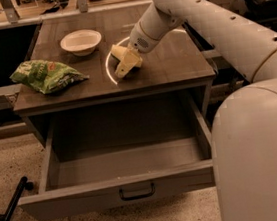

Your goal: Place sponge into top drawer

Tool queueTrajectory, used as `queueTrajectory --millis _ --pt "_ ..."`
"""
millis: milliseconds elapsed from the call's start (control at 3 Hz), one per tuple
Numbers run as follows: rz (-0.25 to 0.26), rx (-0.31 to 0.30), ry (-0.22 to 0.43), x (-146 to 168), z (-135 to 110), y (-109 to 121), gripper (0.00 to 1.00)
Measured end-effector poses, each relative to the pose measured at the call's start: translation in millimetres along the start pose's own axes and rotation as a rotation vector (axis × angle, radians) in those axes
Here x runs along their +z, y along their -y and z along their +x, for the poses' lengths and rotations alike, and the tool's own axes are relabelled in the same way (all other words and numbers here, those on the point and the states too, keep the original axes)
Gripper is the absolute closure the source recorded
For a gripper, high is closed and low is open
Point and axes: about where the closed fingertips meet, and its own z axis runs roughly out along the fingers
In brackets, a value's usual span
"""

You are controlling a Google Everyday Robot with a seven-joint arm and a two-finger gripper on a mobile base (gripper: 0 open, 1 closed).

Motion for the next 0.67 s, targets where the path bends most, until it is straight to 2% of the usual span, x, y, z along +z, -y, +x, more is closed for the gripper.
queueTrajectory --millis 333,667 --pt "-0.011 0.001 -0.002 4.7 1.3 1.0 0.49" --pt "0.012 -0.047 0.067 -26.2 -10.7 -4.1 0.80"
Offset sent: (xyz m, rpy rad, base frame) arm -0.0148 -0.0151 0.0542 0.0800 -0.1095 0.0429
